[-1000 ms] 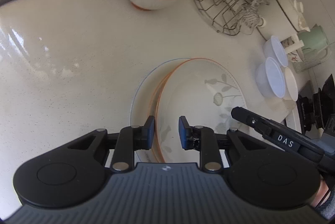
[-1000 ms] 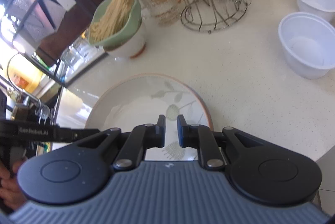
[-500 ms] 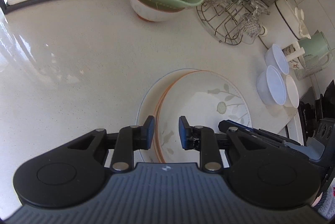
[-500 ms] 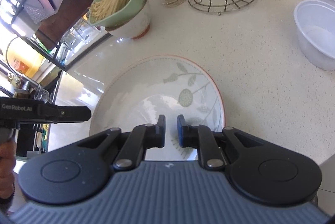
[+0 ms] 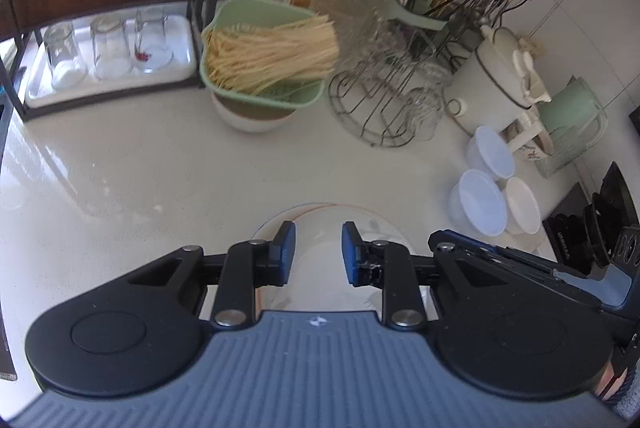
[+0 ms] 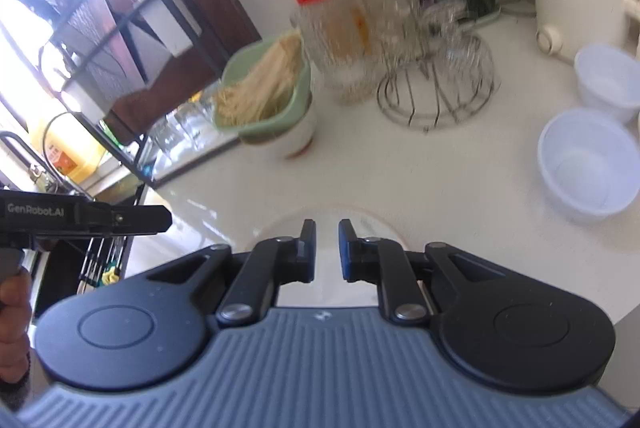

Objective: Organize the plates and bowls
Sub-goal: 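Lower the leaf-pattern plate onto the plate stack and open both grippers, then raise both open grippers and move them toward the plastic bowls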

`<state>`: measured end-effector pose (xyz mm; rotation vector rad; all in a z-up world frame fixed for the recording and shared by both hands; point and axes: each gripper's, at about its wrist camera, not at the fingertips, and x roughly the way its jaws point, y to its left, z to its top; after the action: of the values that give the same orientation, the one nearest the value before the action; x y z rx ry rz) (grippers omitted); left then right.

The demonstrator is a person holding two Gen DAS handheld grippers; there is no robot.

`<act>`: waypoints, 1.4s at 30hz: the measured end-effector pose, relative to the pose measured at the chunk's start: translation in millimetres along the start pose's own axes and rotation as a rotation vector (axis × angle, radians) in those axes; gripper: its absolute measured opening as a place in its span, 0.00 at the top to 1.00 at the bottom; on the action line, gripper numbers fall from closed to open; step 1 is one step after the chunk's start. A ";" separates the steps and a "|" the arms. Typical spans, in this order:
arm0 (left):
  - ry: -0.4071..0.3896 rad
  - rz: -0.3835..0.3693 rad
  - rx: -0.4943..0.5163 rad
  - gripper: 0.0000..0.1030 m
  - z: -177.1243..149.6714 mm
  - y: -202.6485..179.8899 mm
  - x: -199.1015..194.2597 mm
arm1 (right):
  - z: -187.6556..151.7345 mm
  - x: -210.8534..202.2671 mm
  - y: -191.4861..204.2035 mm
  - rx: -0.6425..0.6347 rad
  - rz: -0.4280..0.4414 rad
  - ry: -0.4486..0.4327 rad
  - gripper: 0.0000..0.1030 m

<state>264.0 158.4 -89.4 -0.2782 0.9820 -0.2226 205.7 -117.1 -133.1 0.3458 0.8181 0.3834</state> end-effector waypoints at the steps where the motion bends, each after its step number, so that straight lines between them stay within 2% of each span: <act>1: -0.010 -0.003 0.003 0.72 1.6 -4.8 -3.4 | 2.8 -5.7 0.7 -0.002 -0.001 -0.013 0.86; 14: -0.104 -0.035 0.067 0.71 -0.3 -68.3 -33.0 | 17.0 -64.0 -11.0 -0.048 -0.009 -0.117 0.86; 22: -0.129 0.002 0.060 0.70 -10.9 -98.2 -37.0 | 19.5 -85.1 -29.5 -0.072 -0.020 -0.142 0.86; 28: -0.139 -0.010 0.043 0.67 -22.2 -107.9 -37.1 | 17.8 -87.9 -40.3 -0.091 -0.033 -0.135 0.86; 32: -0.147 -0.006 0.070 0.66 -29.1 -111.9 -39.3 | 15.0 -96.3 -40.0 -0.087 -0.049 -0.151 0.86; 42: -0.131 -0.047 0.084 0.66 -31.6 -98.0 -45.6 | 9.4 -105.7 -27.2 -0.058 -0.104 -0.169 0.85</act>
<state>207.0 76.0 -37.9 -0.2361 0.8347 -0.2841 152.4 -190.6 -71.9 0.2767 0.6549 0.2762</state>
